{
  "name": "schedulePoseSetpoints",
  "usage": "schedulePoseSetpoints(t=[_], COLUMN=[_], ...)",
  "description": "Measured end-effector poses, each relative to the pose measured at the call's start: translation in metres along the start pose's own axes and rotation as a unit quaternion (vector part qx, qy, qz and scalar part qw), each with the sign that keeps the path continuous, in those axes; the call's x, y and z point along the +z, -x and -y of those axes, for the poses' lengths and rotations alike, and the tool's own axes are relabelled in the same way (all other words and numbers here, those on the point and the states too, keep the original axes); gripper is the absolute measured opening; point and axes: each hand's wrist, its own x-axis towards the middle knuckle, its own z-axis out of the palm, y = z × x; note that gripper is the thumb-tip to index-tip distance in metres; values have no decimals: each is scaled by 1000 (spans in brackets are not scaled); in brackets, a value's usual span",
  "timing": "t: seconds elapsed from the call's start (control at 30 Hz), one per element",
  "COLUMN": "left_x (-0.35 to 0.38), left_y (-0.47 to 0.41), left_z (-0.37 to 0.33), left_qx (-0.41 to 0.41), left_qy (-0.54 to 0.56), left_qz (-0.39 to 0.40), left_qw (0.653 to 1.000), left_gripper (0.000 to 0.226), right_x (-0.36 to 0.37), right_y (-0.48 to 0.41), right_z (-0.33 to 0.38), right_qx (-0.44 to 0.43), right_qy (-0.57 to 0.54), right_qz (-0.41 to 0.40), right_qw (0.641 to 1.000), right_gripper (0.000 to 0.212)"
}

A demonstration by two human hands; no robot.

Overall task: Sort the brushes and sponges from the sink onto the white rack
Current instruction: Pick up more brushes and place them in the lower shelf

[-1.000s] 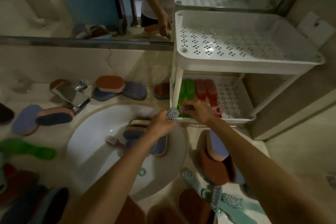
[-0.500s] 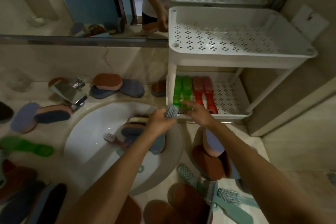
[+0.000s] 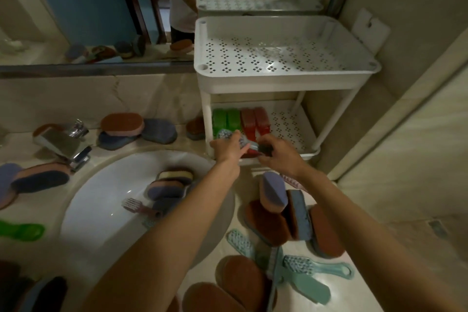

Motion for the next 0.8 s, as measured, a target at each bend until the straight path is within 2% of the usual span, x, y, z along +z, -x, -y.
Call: schedulePoseSetpoints(t=[0.07,0.13,0.27,0.37,0.43,0.57,0.7,0.8], left_x=[5,8,-1,-20,-32,-50,-58,-59], left_y=[-1,0,2,-3,-10,-23,-29,-32], left_z=[-4,-7,-8,-5,-4,-2,-3,-4], left_qx=[-11,-31,-66,-80,-61,-37,-30,-35], left_qy=[15,-4,-146,-287,-335,-380,-390,-384], left_qz=[0,18,56,54,26,-4,-12,-20], left_qw=[1000,999,985,953,940,924,920,922], left_gripper=[48,42,38,19,25,11,26,23], right_x=[5,8,9,10,16,36,43,44], right_y=[-10,-22,-46,-57,-66,-81,-87,-89], right_z=[-3,-2,-1,-4,-7,-7,-8,-14], right_qx=[-86,-114,-66,-24,-27,-12,-12,-4], right_qy=[98,125,59,47,45,81,106,127], right_qz=[-43,-52,-46,-13,23,96,121,137], right_qw=[991,984,995,999,998,992,987,982], right_gripper=[30,23,25,30,31,36,40,46])
